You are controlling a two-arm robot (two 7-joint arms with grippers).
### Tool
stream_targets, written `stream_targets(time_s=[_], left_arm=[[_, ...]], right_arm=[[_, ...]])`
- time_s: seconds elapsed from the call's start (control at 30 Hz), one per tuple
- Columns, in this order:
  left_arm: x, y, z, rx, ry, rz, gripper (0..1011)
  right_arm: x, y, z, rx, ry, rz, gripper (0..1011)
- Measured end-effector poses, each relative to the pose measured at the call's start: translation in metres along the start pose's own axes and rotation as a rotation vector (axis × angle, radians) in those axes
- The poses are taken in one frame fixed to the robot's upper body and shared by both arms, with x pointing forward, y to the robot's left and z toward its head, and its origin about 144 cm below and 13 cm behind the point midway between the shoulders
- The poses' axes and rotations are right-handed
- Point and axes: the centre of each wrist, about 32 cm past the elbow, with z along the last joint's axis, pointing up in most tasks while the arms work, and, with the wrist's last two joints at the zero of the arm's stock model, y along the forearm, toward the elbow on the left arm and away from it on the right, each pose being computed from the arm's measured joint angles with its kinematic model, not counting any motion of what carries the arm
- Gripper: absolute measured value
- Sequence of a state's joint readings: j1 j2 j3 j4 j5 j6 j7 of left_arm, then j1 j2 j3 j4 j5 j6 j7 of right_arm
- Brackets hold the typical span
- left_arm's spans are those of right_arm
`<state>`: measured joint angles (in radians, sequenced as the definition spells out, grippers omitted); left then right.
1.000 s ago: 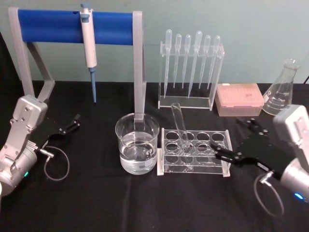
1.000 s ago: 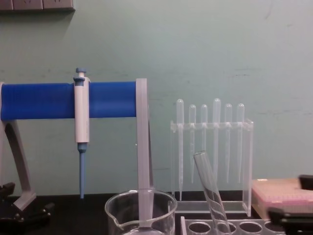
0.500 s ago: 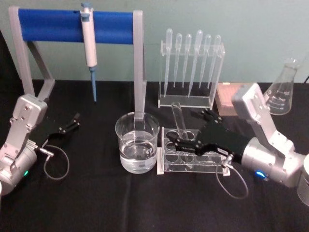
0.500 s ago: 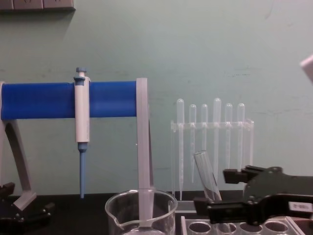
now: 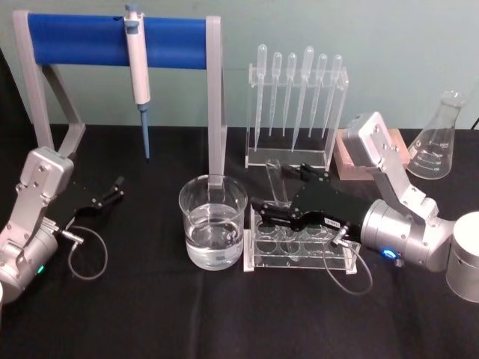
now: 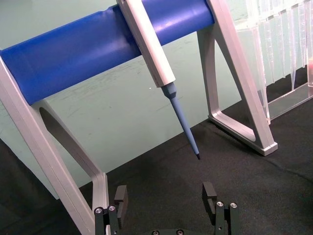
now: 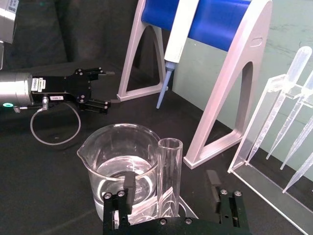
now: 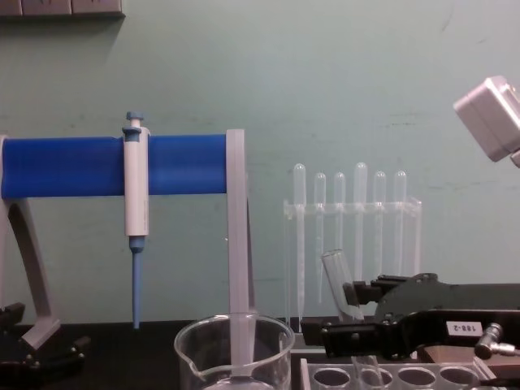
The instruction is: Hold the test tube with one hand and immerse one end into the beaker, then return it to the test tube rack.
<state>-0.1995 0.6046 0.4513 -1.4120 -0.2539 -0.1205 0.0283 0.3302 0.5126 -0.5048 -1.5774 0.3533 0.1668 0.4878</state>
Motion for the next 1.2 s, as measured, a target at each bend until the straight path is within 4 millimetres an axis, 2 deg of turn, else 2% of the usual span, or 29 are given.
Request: stream_targets(time_s=[0.37,0.5,0.53,0.6,0.63,0.77,1.2], left_arm=[[0.000,0.000,0.000,0.000,0.000,0.000,1000],[0.000,0.000,0.000,0.000,0.000,0.000,1000],[0.000,0.000,0.000,0.000,0.000,0.000,1000],[0.000,0.000,0.000,0.000,0.000,0.000,1000],[0.000,0.000,0.000,0.000,0.000,0.000,1000],[0.000,0.000,0.000,0.000,0.000,0.000,1000],[0.000,0.000,0.000,0.000,0.000,0.000,1000]], right_arm=[[0.001,0.002,0.000,-0.021,-0.002,0.011,640],[0.000,0.002,0.001,-0.022,-0.005,0.012,456],[0.000,0.002,0.001,-0.021,-0.005,0.013,456],[-0.001,0.002,0.000,-0.018,-0.004,0.013,362],[-0.001,0.002,0.000,-0.016,-0.004,0.012,362],[-0.003,-0.001,0.000,0.001,0.002,0.008,230],[-0.015,-0.024,0.007,0.169,0.062,-0.079,224]])
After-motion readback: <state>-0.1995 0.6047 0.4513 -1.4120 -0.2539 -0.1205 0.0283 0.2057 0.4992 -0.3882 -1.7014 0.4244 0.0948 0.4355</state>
